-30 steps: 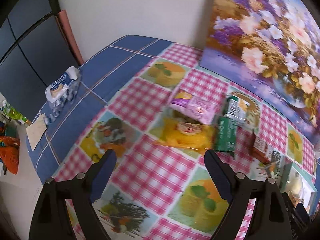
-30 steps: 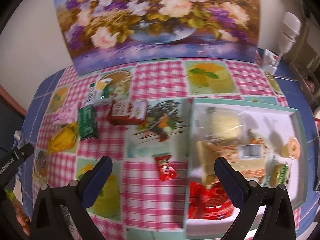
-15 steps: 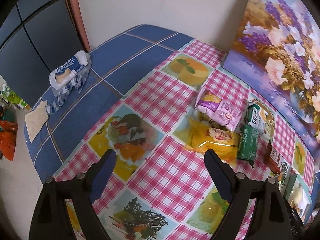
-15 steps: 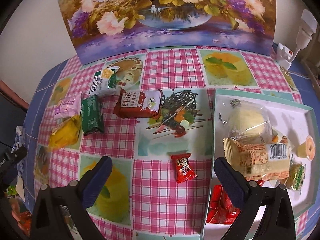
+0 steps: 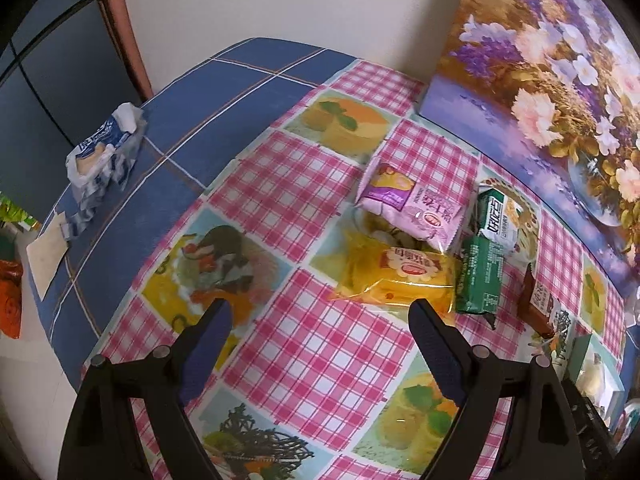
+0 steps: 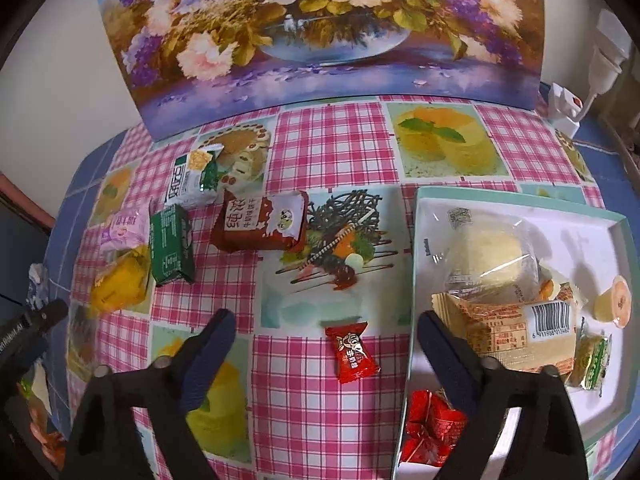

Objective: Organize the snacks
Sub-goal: 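Move both tools back over the remaining snacks, then grasp the small red candy with the right gripper, then grasp the yellow bread pack with the left gripper, then carry the yellow bread pack and red candy into the tray and release both, then lift both open tools away from the tray toward the remaining snacks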

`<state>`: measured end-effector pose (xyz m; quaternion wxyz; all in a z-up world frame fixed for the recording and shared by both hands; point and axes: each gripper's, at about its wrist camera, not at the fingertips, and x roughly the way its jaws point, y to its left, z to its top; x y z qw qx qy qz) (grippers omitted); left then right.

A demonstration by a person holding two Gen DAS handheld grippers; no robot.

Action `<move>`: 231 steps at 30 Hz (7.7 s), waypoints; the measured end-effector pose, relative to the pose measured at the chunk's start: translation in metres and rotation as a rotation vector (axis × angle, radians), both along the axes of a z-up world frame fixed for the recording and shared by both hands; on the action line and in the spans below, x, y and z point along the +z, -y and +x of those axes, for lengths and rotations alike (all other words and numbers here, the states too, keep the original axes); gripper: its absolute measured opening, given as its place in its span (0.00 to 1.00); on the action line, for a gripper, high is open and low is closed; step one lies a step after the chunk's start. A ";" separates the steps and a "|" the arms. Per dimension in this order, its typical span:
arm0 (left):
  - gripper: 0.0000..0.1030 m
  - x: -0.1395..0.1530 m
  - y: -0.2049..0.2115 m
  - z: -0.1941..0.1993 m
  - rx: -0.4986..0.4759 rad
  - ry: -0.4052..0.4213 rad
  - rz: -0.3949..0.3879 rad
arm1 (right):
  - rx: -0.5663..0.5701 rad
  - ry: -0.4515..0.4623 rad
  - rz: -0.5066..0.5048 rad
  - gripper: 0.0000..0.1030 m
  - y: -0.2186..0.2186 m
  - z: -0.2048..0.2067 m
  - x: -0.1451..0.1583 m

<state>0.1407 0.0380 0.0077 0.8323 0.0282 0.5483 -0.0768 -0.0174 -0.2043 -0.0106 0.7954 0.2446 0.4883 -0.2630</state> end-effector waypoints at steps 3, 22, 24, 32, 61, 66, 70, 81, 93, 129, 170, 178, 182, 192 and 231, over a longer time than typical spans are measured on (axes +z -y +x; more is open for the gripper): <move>0.87 -0.002 0.002 0.000 -0.004 -0.005 0.004 | 0.023 -0.016 -0.002 0.86 -0.005 0.003 -0.004; 0.87 -0.020 0.010 0.008 -0.030 -0.042 0.023 | 0.022 -0.122 0.040 0.28 0.001 -0.003 -0.035; 0.87 -0.020 0.010 0.009 -0.031 -0.042 0.025 | 0.021 -0.124 0.045 0.23 0.001 -0.006 -0.037; 0.87 -0.024 0.018 0.016 -0.052 -0.030 0.008 | 0.032 -0.097 0.048 0.18 -0.004 -0.001 -0.041; 0.87 -0.029 0.067 0.027 -0.150 0.000 -0.172 | 0.057 -0.077 0.058 0.18 -0.002 0.024 -0.046; 0.87 -0.047 0.077 0.026 -0.156 -0.037 -0.102 | 0.057 -0.077 0.056 0.18 -0.003 0.023 -0.045; 0.89 -0.053 0.079 0.024 -0.160 -0.038 -0.066 | 0.056 -0.077 0.056 0.18 -0.003 0.023 -0.045; 0.82 -0.049 0.077 0.025 -0.151 -0.053 -0.091 | 0.056 -0.076 0.058 0.18 -0.003 0.022 -0.044; 0.69 -0.030 0.076 0.017 -0.170 -0.035 -0.104 | 0.026 -0.011 0.048 0.17 0.006 0.009 -0.020; 0.70 0.092 0.095 -0.099 -0.364 0.234 -0.125 | -0.068 0.141 -0.035 0.17 0.019 -0.080 0.076; 0.70 0.035 0.247 -0.299 -0.911 0.125 0.018 | -0.361 0.015 -0.002 0.18 0.103 -0.232 0.040; 0.70 0.016 0.252 -0.295 -0.894 0.074 0.053 | -0.327 -0.048 0.044 0.19 0.102 -0.224 0.018; 0.70 0.014 0.252 -0.293 -0.885 0.070 0.050 | -0.325 -0.056 0.045 0.19 0.103 -0.223 0.017; 0.81 0.017 0.252 -0.293 -0.892 0.078 0.050 | -0.323 -0.076 0.044 0.19 0.104 -0.220 0.015; 0.86 0.042 0.218 -0.239 -0.657 0.103 -0.019 | -0.423 0.027 0.027 1.00 0.109 -0.233 0.021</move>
